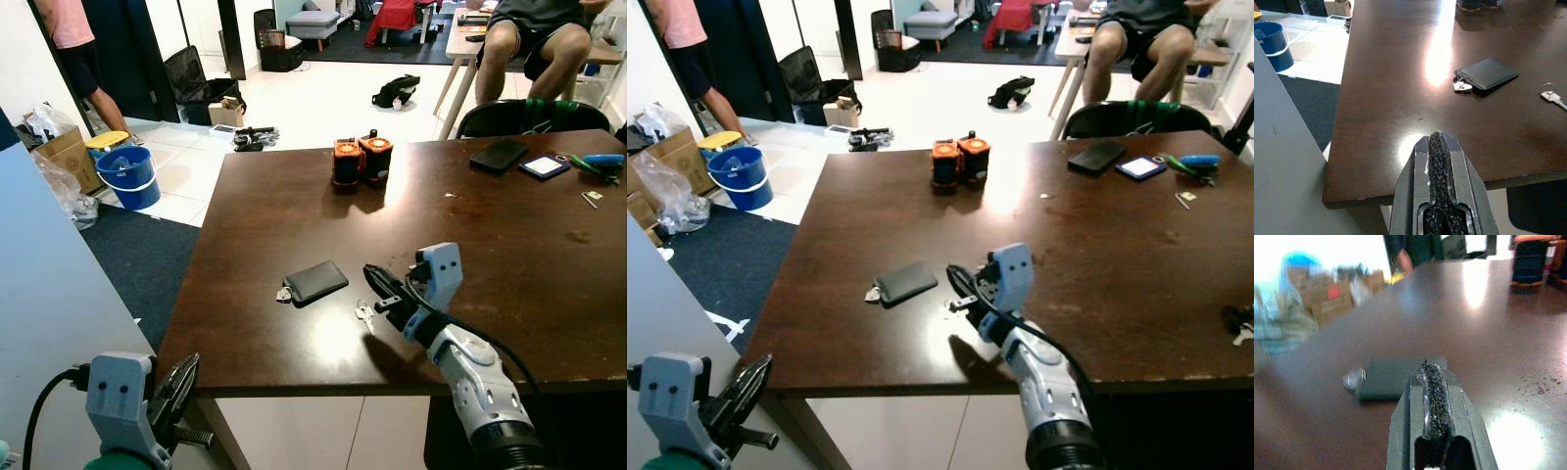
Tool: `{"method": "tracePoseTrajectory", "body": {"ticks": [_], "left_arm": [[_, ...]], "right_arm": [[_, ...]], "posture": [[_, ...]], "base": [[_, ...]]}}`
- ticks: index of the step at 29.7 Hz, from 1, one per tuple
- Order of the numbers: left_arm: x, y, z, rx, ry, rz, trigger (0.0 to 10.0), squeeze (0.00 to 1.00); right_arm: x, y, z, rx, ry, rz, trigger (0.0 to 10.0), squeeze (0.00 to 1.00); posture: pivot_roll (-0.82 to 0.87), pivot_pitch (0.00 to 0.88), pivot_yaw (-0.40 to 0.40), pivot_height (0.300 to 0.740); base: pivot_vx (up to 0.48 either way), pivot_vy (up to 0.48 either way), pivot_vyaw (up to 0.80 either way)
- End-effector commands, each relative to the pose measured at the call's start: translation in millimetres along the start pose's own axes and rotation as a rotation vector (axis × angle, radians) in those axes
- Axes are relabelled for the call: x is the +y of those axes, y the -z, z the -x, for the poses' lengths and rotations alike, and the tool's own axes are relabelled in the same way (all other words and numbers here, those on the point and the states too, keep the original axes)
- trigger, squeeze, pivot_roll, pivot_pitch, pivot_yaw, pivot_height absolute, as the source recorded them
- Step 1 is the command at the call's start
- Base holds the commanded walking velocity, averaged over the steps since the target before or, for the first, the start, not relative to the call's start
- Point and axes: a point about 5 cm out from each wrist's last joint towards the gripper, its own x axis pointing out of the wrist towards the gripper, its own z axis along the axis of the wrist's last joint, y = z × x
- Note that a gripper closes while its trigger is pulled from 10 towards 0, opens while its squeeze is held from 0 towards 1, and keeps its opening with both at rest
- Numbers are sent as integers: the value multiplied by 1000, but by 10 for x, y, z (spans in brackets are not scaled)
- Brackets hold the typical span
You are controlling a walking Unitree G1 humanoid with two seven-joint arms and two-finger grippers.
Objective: Hang keys on a hook
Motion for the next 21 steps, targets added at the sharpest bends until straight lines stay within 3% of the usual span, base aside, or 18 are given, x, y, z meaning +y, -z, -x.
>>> {"method": "tracePoseTrajectory", "body": {"ticks": [1,7,13,14,16,17,18,21], "left_arm": [[32,14,24,17,-9,-11,10000,0],[19,26,29,25,-2,-9,10000,0],[18,26,31,27,-1,-6,10000,0],[16,26,30,27,1,-5,10000,0],[15,26,30,27,3,-5,10000,0],[13,28,32,28,4,-4,10000,0],[10,30,34,28,6,-2,10000,0],[6,28,36,26,7,6,10000,0]], "right_arm": [[155,179,3,81,-86,60,10000,1000],[275,371,28,232,-192,109,10000,1000],[291,433,47,293,-227,120,10000,1000],[298,446,54,304,-240,123,10000,588],[303,457,58,310,-249,128,10000,588],[308,474,70,320,-261,135,10000,141],[312,492,87,332,-273,141,10000,0],[303,498,98,333,-266,140,10000,0]], "posture": [[-2,101,185,740],[-2,101,185,740],[0,102,184,740],[0,102,184,740],[0,102,184,740],[-2,99,184,740],[-2,99,184,740],[-2,99,184,740]], "base": [[0,0,0],[0,0,0],[0,0,0],[0,0,0],[0,0,0],[0,0,0],[0,0,0],[0,0,0]]}}
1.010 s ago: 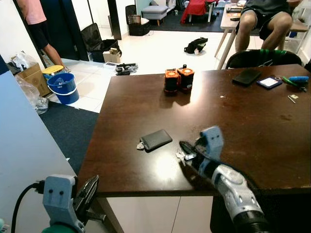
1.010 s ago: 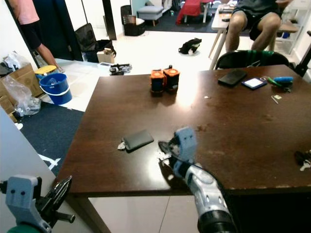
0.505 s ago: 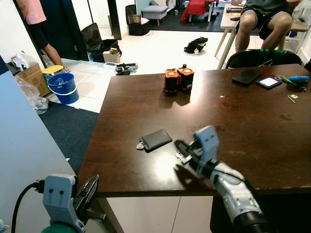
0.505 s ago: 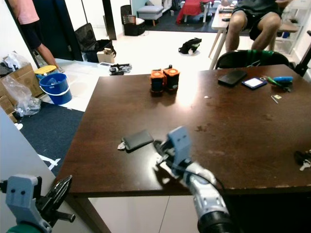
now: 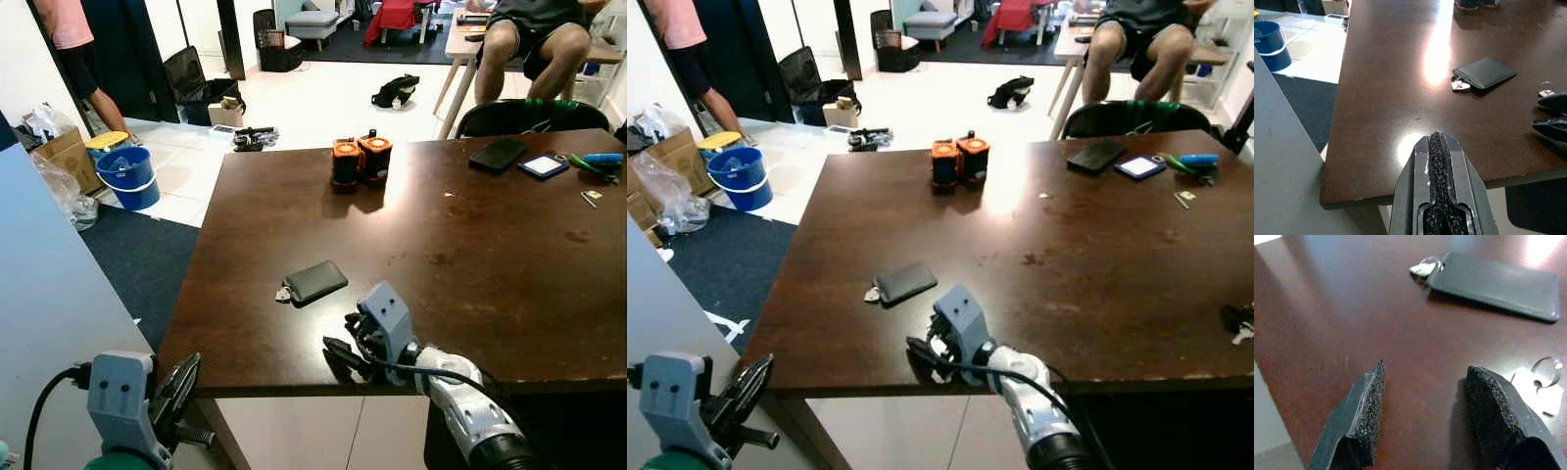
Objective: Hang keys on a hook
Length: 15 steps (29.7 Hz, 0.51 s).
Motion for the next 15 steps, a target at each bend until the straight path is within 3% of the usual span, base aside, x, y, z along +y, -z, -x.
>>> {"method": "tracePoseTrajectory", "body": {"ticks": [1,6,15], "left_arm": [[13,20,39,18,-1,5,10000,0],[8,24,42,20,3,4,10000,0],[1,34,43,24,12,0,10000,0]], "right_arm": [[46,74,0,20,-7,-16,10000,0],[-117,29,35,-44,157,-95,10000,0],[-253,29,161,-107,283,-179,10000,0]], "posture": [[-2,99,184,740],[-6,94,184,740],[-13,87,187,740]], "base": [[0,0,0],[0,0,0],[0,0,0]]}}
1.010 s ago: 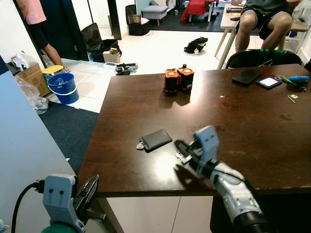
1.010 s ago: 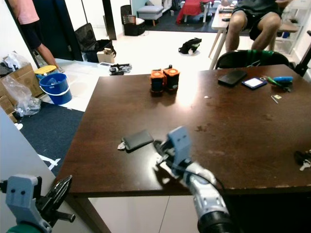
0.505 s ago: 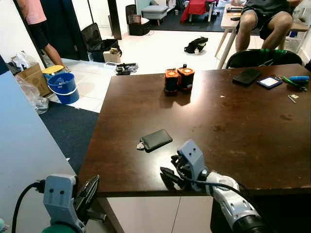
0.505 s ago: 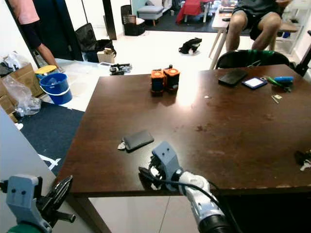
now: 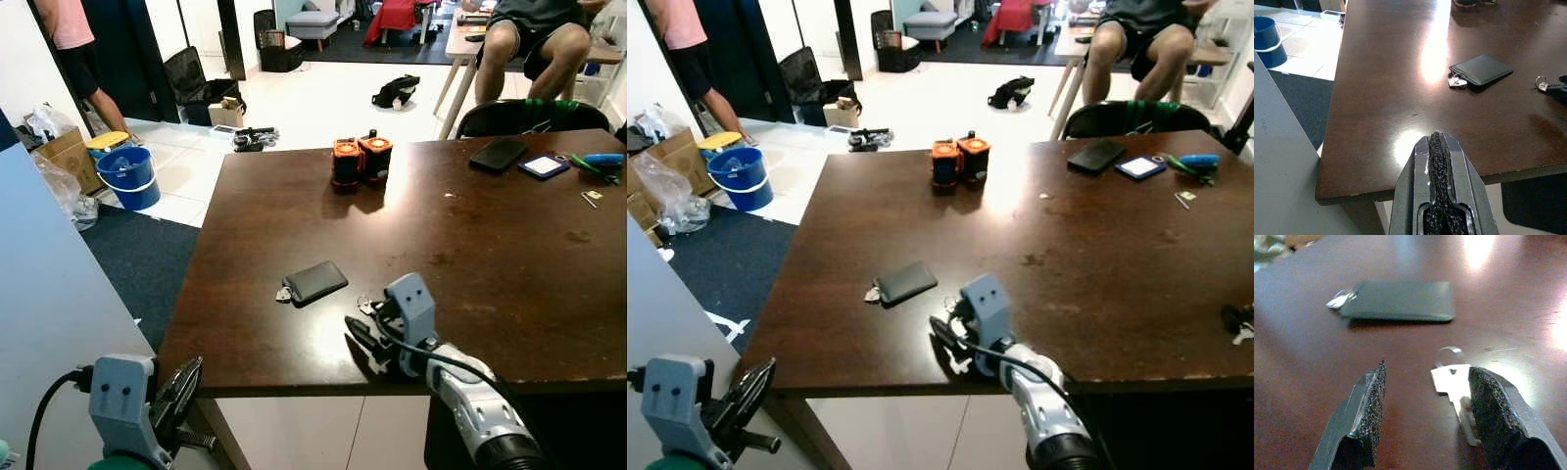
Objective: Hang keys on a hook
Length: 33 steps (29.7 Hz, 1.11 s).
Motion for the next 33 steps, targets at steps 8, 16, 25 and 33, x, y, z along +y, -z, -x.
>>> {"method": "tracePoseTrajectory", "body": {"ticks": [8,16,25,33], "left_arm": [[-5,28,26,22,12,-6,10000,0],[-13,26,29,24,17,-8,10000,0],[-27,34,51,30,16,-5,10000,0],[-35,34,61,31,13,-1,10000,0]], "right_arm": [[51,128,42,27,4,-37,10000,0],[178,167,-24,56,-46,-27,10000,0],[291,178,-90,92,-112,-5,10000,0],[314,190,-88,104,-126,-2,10000,0]], "posture": [[-16,82,190,740],[-13,85,191,740],[-3,98,185,740],[-5,106,183,740]], "base": [[0,0,0],[0,0,0],[0,0,0],[0,0,0]]}}
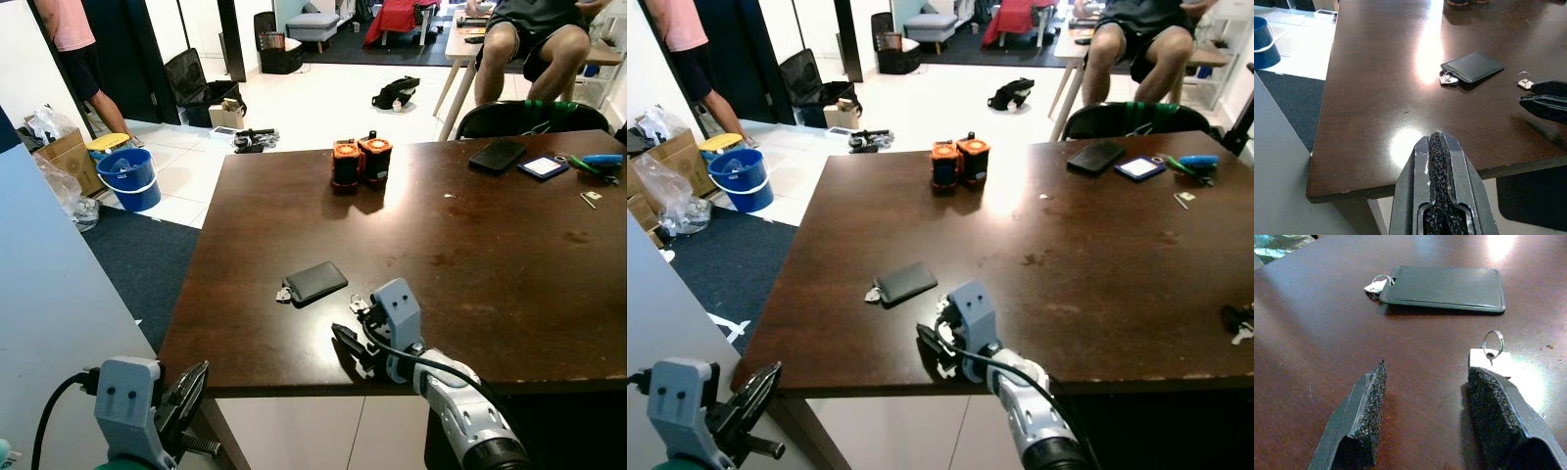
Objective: Hang keys on a hook
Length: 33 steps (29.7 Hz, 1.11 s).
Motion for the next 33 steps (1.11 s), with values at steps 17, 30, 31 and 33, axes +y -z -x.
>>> {"method": "tracePoseTrajectory", "body": {"ticks": [17,30,31,33], "left_arm": [[21,-4,42,20,-15,0,10000,0],[36,-24,72,30,-18,-5,10000,0],[30,-23,80,33,-16,-4,10000,0],[22,-21,90,39,-12,-3,10000,0]], "right_arm": [[-68,-237,-137,-144,137,-134,10000,0],[-76,-163,-207,-56,165,-178,10000,0],[-37,-150,-223,-39,132,-171,10000,0],[-1,-142,-242,-25,98,-159,10000,0]], "posture": [[23,135,186,740],[39,159,193,740],[42,162,194,740],[42,164,196,740]], "base": [[0,0,0],[0,0,0],[0,0,0],[0,0,0]]}}
